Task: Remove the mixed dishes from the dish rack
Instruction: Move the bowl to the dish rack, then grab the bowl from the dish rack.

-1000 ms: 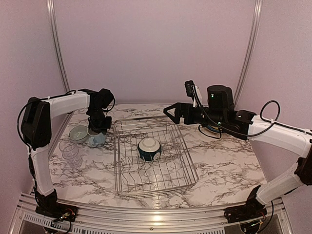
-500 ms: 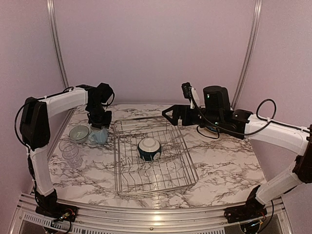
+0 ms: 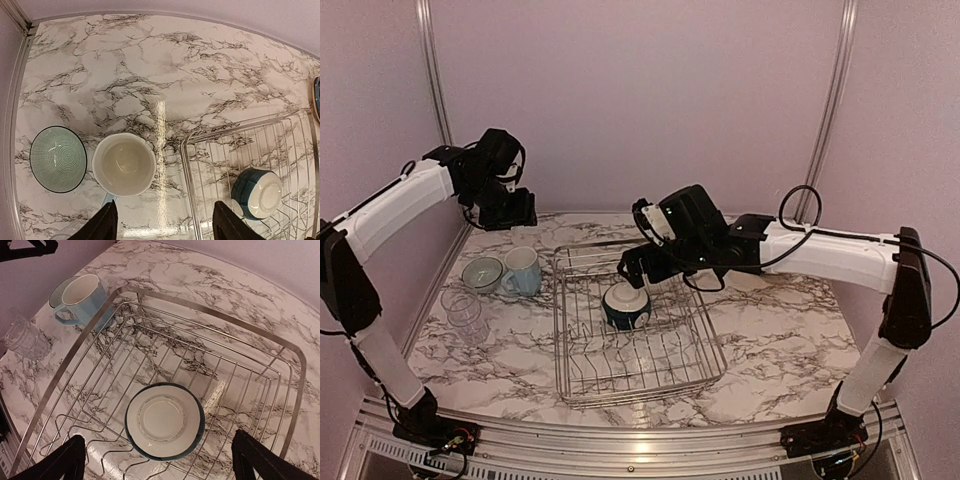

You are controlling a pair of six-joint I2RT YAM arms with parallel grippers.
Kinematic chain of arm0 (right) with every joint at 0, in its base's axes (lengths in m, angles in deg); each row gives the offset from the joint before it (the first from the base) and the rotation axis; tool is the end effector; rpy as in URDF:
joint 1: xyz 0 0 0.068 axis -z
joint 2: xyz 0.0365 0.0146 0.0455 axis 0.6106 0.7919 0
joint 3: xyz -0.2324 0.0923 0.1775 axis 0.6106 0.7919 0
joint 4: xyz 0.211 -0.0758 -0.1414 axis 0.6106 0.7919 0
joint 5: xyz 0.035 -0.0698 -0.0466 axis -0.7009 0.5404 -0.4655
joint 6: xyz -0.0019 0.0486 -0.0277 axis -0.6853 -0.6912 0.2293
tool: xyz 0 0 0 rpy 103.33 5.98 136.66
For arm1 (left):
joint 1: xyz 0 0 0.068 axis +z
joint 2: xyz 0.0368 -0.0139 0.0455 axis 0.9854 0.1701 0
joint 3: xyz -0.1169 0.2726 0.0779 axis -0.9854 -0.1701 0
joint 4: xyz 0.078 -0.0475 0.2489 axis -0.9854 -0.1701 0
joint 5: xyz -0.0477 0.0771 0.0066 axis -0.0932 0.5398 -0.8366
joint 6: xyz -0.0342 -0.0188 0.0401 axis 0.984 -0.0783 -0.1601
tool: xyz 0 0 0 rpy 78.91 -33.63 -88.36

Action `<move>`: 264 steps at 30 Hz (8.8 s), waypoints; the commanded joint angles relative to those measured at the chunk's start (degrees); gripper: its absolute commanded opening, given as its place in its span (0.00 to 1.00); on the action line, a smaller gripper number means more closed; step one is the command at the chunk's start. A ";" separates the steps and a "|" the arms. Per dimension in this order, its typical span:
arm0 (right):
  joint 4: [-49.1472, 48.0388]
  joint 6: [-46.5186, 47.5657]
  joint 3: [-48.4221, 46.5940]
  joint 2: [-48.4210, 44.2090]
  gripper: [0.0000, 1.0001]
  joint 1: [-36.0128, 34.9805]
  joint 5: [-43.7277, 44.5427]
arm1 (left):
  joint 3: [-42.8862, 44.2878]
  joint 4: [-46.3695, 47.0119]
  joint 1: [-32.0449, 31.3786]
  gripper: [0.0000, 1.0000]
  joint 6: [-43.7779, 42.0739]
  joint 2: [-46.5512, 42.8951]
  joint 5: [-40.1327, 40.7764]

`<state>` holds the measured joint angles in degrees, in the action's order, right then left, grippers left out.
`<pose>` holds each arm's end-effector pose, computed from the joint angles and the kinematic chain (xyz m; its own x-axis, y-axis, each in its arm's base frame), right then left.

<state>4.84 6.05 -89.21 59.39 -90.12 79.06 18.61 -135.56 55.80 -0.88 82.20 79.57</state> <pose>0.2430 0.3119 0.3261 -0.5672 -0.2770 -0.7756 -0.6221 0.7613 0.1830 0.3444 -0.1514 0.3779 -0.7993 -0.0625 -0.5977 0.0384 0.9872 -0.1545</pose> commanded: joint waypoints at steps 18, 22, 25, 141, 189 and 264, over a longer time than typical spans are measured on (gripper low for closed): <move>14.97 -5.38 -14.47 16.47 0.93 -3.65 8.34 | -34.95 27.56 -2.45 0.95 15.93 -34.82 -27.44; 10.51 -7.81 -11.59 15.68 0.85 -3.11 5.32 | -39.23 28.11 -5.16 0.92 16.94 -34.86 -21.82; 6.75 -10.38 -8.93 14.69 0.78 -2.16 3.07 | -41.63 29.32 -7.06 0.89 17.11 -33.62 -19.47; -19.43 -43.04 -5.14 24.94 0.98 6.98 -33.26 | -45.85 41.35 -16.12 0.25 21.76 -13.28 -5.77; -38.69 -60.73 0.00 27.25 0.99 5.40 -26.00 | -48.64 45.82 -17.92 0.24 23.94 -14.13 -7.71; -70.64 -69.17 -6.73 37.55 0.00 6.39 -28.42 | -48.52 44.51 -18.78 0.24 24.35 -15.18 -2.79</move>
<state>-67.07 -64.46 -92.66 96.77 -83.76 51.39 -29.65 -91.43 37.27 23.77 67.86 75.50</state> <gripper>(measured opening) 0.029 0.235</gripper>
